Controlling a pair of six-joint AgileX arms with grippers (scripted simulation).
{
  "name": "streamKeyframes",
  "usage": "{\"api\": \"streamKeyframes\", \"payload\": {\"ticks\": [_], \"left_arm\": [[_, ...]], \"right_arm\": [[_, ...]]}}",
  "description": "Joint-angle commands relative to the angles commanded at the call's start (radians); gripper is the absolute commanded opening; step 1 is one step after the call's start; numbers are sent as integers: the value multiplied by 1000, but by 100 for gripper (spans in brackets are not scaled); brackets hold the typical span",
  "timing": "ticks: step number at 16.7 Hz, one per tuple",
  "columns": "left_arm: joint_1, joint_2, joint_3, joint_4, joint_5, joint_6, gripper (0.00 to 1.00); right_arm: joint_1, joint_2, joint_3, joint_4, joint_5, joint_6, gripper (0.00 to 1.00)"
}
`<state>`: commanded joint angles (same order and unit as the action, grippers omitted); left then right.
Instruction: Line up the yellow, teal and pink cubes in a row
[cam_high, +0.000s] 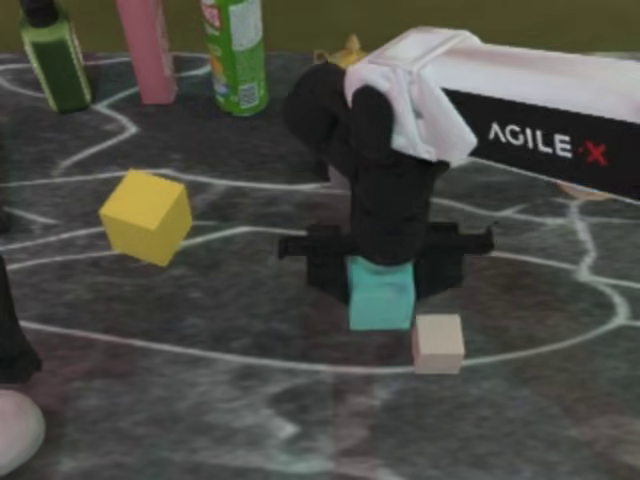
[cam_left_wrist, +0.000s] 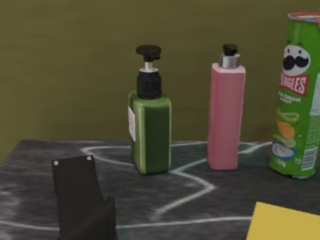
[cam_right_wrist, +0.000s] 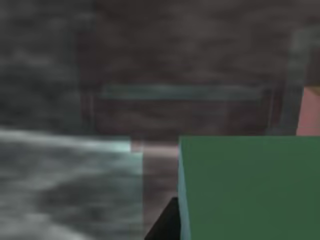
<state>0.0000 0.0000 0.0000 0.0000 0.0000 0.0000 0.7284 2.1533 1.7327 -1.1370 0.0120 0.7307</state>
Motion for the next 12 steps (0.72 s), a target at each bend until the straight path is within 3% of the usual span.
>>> {"api": "streamKeyframes", "payload": {"ticks": [7,12], "left_arm": [[0,0,0,0,0,0,100],[0,0,0,0,0,0,100]], "right_arm": [[23,0,-3,2,-1,34,0],[27,47,-97,148,1,33,0]]}}
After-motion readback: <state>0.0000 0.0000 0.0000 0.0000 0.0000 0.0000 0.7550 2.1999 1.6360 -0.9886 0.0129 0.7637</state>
